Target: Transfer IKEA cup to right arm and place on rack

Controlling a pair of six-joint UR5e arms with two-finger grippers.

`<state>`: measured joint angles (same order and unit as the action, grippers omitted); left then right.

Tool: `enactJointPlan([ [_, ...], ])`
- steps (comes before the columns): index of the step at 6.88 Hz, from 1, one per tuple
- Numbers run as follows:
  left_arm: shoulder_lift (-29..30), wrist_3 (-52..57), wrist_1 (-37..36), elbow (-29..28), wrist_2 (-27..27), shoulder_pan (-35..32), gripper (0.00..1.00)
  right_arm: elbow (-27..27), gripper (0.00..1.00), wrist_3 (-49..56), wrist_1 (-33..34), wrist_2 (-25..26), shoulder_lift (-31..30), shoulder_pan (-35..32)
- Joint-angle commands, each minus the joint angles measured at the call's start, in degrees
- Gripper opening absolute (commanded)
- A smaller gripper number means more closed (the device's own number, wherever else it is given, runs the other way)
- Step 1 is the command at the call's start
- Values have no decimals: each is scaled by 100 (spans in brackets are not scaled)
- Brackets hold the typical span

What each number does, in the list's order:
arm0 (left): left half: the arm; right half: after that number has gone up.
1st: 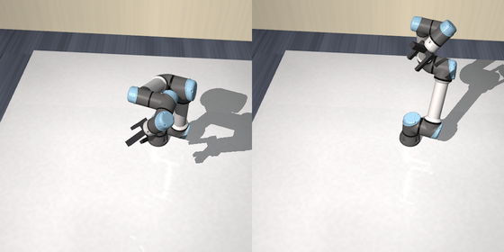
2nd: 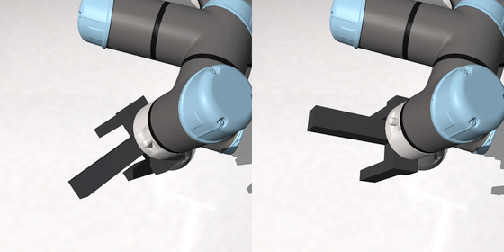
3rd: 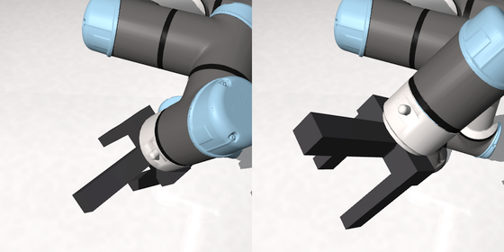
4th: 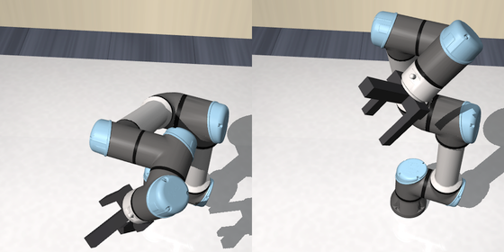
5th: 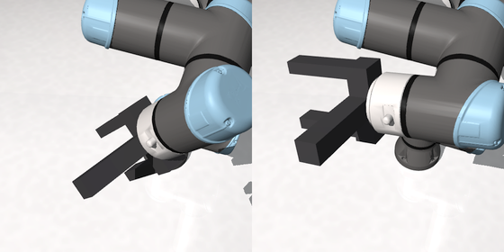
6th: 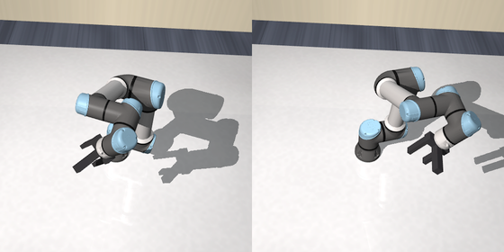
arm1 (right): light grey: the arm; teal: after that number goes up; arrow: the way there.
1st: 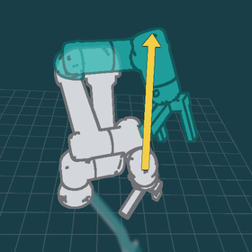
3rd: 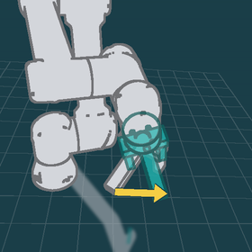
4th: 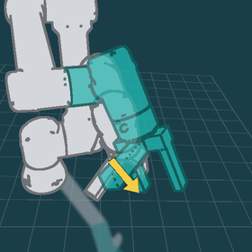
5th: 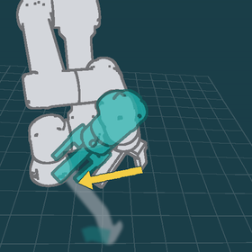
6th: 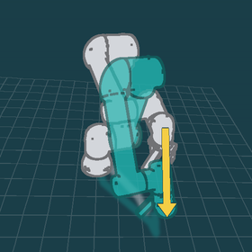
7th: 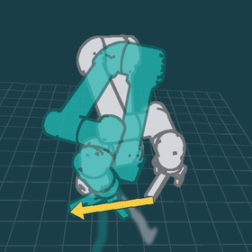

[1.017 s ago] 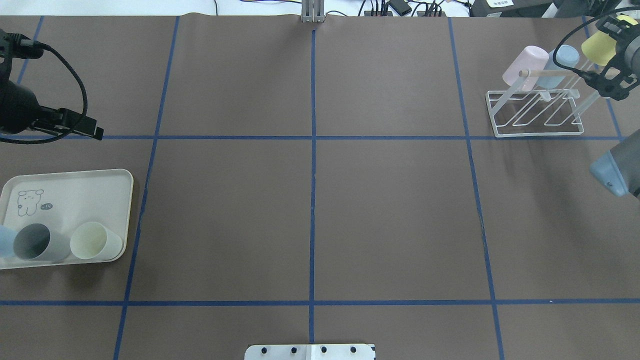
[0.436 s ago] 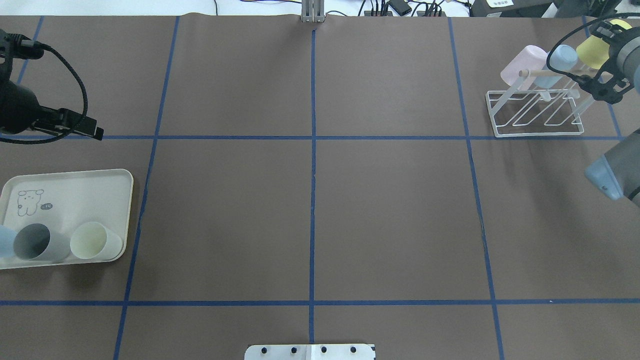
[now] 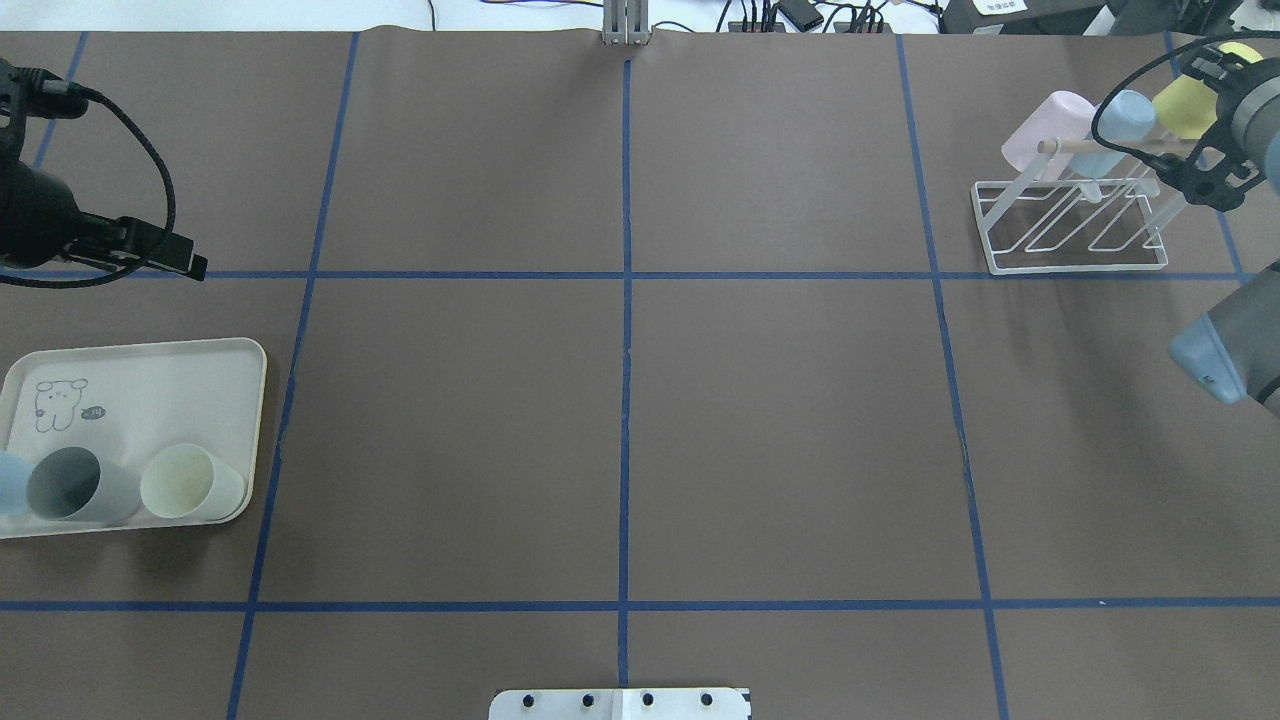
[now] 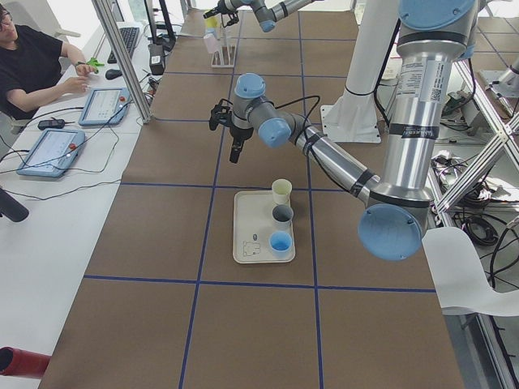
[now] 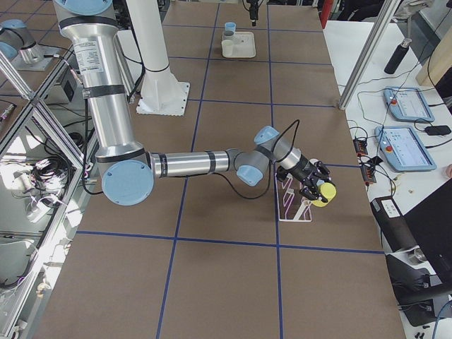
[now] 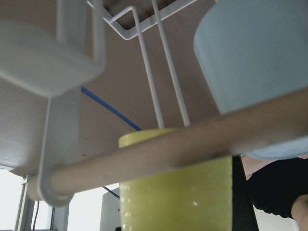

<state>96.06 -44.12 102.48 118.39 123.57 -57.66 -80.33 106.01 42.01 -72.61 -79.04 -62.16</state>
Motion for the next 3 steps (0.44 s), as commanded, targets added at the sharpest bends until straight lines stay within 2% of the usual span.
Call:
enactJointPlan([
  [1,9,0,0,0,0,0,100,9,0,7,-61,1,-33,2],
  [3,9,0,0,0,0,0,100,246,0,7,-359,79,-24,19],
])
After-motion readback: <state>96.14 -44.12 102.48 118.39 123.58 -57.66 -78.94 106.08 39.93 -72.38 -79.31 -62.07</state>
